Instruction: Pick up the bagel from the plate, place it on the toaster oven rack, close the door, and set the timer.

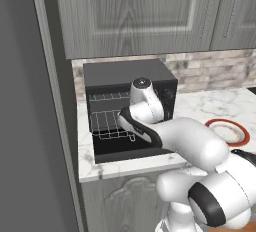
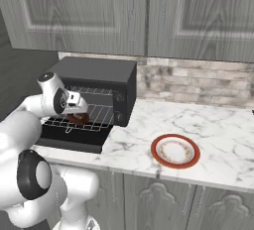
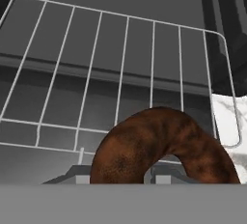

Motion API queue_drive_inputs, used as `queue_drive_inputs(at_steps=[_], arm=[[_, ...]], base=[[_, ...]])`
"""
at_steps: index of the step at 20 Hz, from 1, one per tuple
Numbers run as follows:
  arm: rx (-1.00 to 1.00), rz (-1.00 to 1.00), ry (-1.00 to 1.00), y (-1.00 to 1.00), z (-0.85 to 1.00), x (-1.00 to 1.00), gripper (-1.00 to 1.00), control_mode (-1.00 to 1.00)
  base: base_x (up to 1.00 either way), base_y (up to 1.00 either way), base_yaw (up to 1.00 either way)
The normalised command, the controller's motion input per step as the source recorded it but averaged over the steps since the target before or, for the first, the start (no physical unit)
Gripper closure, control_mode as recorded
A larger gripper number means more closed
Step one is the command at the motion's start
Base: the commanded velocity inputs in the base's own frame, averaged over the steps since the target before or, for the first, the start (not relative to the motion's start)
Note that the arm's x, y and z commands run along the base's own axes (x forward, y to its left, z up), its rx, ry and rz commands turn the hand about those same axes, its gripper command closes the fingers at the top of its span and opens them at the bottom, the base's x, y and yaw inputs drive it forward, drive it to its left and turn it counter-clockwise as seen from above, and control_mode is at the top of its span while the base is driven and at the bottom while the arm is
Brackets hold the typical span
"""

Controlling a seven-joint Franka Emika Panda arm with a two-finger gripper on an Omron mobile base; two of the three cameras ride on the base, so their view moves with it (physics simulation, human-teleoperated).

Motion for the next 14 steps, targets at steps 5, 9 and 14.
queue_drive_inputs(at_steps=[5,9,14], arm=[[0.0,0.0,-0.03,0.11,-0.22,0.27,1.0,-1.0],[0.0,0.0,-0.03,0.11,-0.05,0.19,1.0,-1.0],[0.0,0.0,-0.01,0.12,0.0,0.17,1.0,-1.0]], base=[[0.0,0.0,0.0],[0.0,0.0,0.0],[0.0,0.0,0.0]])
